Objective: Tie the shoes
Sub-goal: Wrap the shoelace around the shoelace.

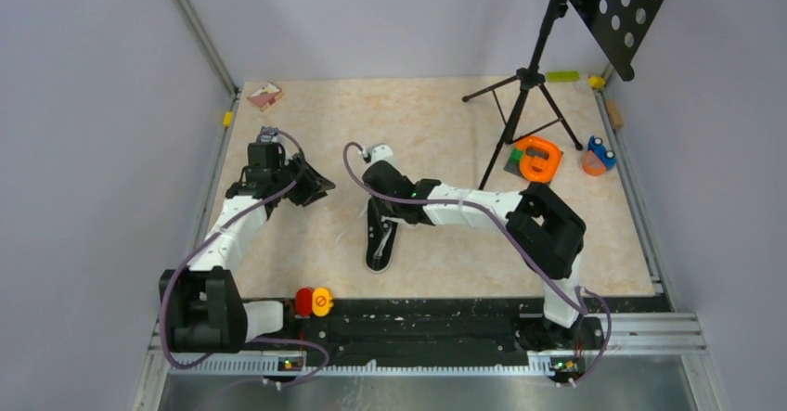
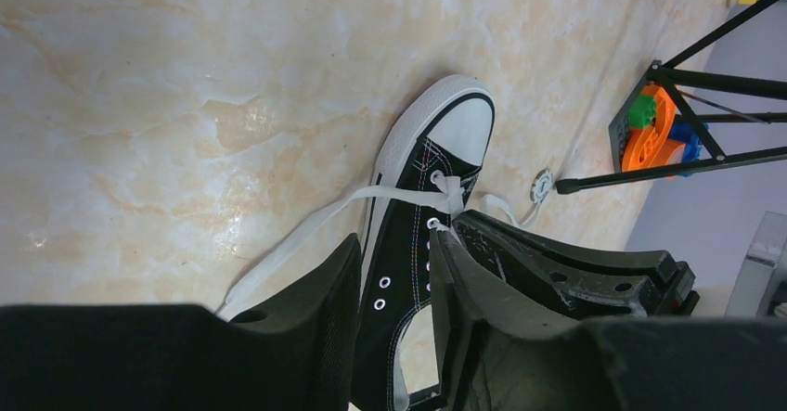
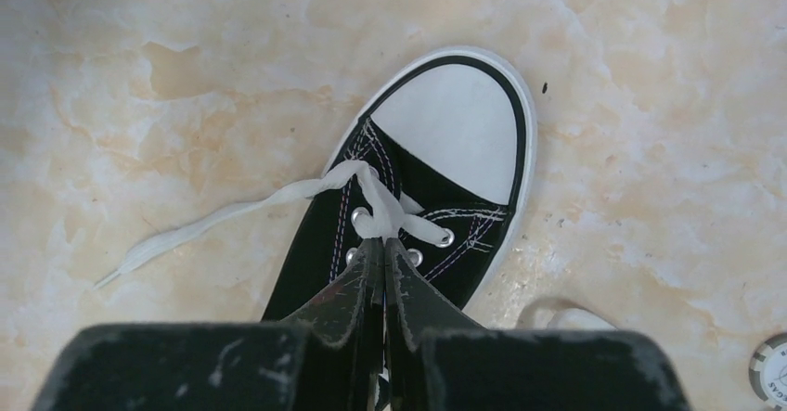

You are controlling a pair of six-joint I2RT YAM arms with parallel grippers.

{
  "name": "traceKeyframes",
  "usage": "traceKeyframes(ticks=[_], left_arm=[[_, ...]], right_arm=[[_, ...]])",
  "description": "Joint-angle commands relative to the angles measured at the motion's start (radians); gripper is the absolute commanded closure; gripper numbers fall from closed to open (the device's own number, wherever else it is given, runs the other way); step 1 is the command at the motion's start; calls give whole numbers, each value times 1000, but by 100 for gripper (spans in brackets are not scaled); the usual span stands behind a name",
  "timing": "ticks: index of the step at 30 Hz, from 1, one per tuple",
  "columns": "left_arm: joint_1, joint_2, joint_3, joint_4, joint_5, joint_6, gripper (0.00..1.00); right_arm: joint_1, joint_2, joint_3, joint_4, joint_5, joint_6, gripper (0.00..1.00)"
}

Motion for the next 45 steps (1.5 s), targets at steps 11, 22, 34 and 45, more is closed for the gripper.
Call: traceKeyframes(ticks=[11, 22, 34, 45], left_arm=[[-41, 45, -40, 43, 160, 187, 40], [-191, 106, 10, 48, 119, 182, 34], [-213, 108, 61, -184, -172, 236, 43], [-367, 54, -56, -212, -420, 139, 34]], right_arm=[[15, -162, -155, 136, 17, 63, 100], [14, -267, -289, 256, 7, 108, 100], [15, -316, -340, 295, 19, 131, 100], [15, -307, -333, 306, 7, 134, 100]])
